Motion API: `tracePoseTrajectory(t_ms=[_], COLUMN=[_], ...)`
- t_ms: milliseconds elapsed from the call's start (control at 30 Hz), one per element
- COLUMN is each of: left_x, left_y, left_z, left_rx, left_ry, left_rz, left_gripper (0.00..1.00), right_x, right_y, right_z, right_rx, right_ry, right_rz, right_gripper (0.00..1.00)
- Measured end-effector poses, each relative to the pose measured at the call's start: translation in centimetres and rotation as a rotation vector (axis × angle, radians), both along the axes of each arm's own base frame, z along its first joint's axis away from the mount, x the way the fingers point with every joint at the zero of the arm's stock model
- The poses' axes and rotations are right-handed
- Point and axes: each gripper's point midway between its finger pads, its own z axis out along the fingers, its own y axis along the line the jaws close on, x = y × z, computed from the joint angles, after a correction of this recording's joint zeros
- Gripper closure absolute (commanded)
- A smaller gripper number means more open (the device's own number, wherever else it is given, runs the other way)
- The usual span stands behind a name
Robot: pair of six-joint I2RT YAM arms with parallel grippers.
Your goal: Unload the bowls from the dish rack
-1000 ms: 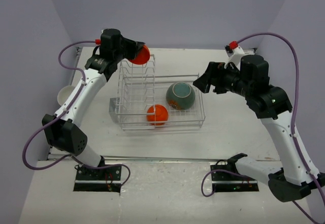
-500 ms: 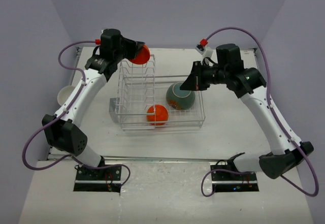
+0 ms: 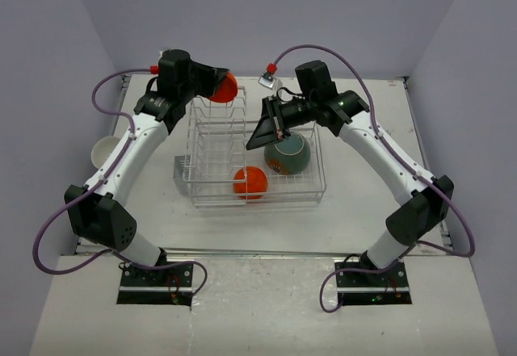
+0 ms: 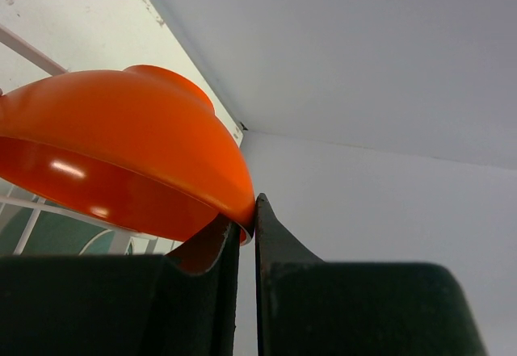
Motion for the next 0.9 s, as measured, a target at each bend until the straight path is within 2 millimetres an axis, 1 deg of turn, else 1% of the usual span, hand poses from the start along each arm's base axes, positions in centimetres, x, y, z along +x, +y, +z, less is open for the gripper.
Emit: tracePoseTrajectory(t_ms=[133,333,467,600,900], left_x=[0.0,0.1,0.2,0.2,0.2], left_y=[0.2,0.6,1.0,1.0,1.0], left_z=[0.0,-0.1,-0.2,-0.2,-0.1], left_rx=[-0.002,-0.006,-0.014,-0.019,-0.027], left_ry=[-0.001,0.001,0.002,-0.002,0.001], left_rz=[0.001,0.004,0.011,0.008,0.005], left_gripper=[1.00,1.00,1.00,1.00,1.00], right_x=[0.5,1.4,1.7,1.5,1.6], right_y=[1.5,3.1,3.6,3.9,4.1], right_z=[-0.9,-4.1,-5.4,-5.6,-5.7], right_rx=[0.022,-0.009,-0.028,-0.023,-0.014], right_ry=[0.077,0.174,0.202,0.212,0.210], right_rz=[0.050,0.074,0.080,0.096,0.096], right_gripper=[1.00,1.00,1.00,1.00,1.00])
